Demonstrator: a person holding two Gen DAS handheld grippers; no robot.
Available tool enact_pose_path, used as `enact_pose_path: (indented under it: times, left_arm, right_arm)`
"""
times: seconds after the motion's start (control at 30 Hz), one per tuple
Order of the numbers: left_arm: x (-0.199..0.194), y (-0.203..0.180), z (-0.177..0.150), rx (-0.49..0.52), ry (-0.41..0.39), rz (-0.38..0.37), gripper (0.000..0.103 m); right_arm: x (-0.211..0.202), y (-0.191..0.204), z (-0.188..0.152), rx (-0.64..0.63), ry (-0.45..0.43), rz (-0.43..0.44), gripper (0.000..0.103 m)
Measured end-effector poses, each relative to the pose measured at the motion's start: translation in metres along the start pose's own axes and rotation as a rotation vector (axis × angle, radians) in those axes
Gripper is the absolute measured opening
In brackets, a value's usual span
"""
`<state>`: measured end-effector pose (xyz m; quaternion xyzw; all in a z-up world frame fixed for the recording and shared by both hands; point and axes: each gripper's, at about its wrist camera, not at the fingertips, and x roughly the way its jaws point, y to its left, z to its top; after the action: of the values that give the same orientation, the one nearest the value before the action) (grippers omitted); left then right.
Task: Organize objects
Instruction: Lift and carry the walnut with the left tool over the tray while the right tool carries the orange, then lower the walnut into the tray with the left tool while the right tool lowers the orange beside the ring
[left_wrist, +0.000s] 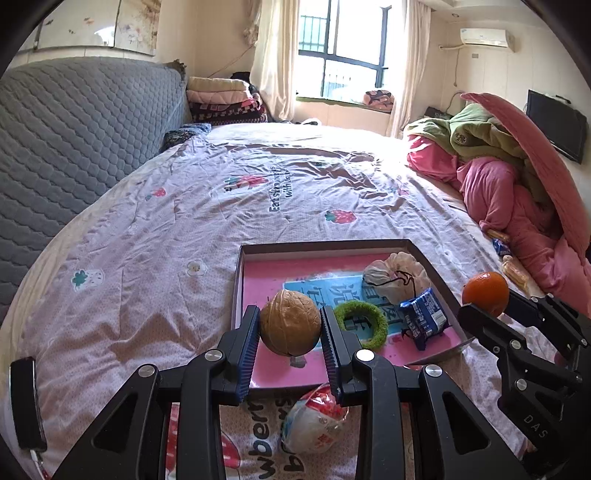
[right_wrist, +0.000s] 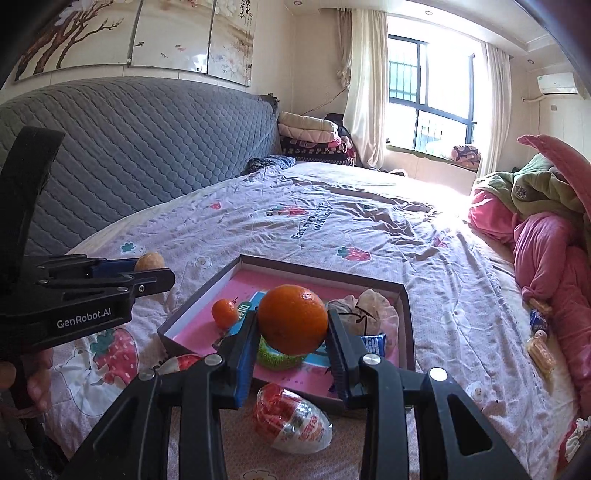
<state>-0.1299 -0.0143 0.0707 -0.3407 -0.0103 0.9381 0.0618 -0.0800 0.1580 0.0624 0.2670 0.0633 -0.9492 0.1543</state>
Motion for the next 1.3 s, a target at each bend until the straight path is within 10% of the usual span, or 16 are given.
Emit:
enact_pose_path:
  times: [0.63,1.3]
  left_arm:
    - [0.048,0.001,0.031,0.025,0.008,0.009,0.033]
    - [0.094,0.001,-0.013,0.017,0.157,-0.009,0.033]
  right_arm:
    - [0.023,-0.048,0.035,0.000,-0.045,-0.065,0.036]
    - [0.086,-0.031,-0.019,-0.007,0.180,0.011,0.036]
